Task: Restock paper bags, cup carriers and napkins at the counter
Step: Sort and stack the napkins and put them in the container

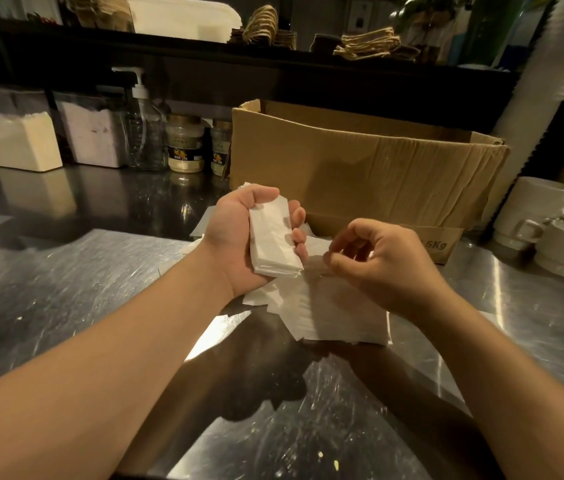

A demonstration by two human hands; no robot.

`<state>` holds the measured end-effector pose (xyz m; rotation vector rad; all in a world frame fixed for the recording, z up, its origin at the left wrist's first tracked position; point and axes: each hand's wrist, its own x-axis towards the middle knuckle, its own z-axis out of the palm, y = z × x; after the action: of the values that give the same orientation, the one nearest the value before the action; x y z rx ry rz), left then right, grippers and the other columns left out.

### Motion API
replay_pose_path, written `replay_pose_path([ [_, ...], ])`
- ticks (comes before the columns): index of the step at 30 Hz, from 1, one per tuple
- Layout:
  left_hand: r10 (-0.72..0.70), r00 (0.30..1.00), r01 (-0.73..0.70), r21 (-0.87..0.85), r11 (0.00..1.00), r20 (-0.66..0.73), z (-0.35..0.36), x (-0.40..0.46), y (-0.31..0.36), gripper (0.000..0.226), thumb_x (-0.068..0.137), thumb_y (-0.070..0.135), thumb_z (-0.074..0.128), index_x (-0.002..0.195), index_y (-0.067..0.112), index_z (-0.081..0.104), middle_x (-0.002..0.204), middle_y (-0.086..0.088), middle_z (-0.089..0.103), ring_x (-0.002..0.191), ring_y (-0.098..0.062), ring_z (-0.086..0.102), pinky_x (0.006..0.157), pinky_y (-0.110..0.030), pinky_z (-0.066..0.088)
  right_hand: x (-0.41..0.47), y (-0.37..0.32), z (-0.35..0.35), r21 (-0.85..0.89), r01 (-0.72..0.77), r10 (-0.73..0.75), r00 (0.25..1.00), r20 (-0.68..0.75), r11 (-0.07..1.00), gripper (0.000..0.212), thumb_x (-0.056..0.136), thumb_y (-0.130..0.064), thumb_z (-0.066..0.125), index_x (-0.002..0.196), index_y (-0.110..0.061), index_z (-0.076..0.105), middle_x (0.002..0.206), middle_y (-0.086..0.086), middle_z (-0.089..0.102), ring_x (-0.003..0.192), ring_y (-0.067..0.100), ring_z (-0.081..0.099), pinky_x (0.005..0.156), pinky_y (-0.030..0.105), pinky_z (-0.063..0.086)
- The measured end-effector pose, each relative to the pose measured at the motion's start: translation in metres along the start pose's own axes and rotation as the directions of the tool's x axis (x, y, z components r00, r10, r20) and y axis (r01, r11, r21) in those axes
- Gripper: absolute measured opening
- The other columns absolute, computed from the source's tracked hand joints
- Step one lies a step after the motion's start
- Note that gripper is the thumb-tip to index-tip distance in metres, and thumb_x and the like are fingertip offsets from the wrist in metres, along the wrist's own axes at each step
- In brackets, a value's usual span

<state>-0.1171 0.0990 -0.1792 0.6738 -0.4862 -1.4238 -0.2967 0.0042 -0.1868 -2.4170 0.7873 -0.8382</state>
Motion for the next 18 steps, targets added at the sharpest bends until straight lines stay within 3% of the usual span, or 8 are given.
replay_pose_path([
  [7,-0.002,0.999,0.003,0.015,1.0,-0.046,-0.0014,0.0023,-0.0005,0.045,0.081,0.034,0.059,0.122,0.016,0.058,0.095,-0.006,0.061,0.072,-0.018,0.055,0.07,-0.032,0.048,-0.002,-0.004,-0.0024,-0.168,0.051,0.006,0.947,0.322,0.985,0.028,0.072,-0.052,0.083,0.094,-0.042,0.069,0.098,-0.02,0.06,0.091,0.001,0.055,0.076,0.023,0.053],
  [12,-0.006,0.999,0.007,0.023,1.0,-0.048,-0.0016,0.0023,-0.0006,0.049,0.079,0.034,0.06,0.124,0.016,0.058,0.096,-0.006,0.062,0.072,-0.018,0.054,0.07,-0.032,0.048,-0.0026,-0.0046,-0.0025,-0.211,0.101,-0.021,0.936,0.35,0.972,0.038,0.07,-0.051,0.086,0.103,-0.043,0.069,0.102,-0.022,0.057,0.094,-0.001,0.052,0.081,0.023,0.052],
  [18,-0.001,0.999,0.003,0.039,0.999,-0.05,-0.0006,0.0021,-0.001,0.049,0.079,0.033,0.06,0.124,0.015,0.058,0.093,-0.006,0.062,0.071,-0.017,0.054,0.07,-0.031,0.046,-0.0015,-0.0035,-0.0023,-0.226,0.158,-0.068,0.929,0.363,0.961,0.03,0.077,-0.039,0.082,0.105,-0.041,0.07,0.103,-0.02,0.059,0.093,0.0,0.054,0.085,0.026,0.053],
])
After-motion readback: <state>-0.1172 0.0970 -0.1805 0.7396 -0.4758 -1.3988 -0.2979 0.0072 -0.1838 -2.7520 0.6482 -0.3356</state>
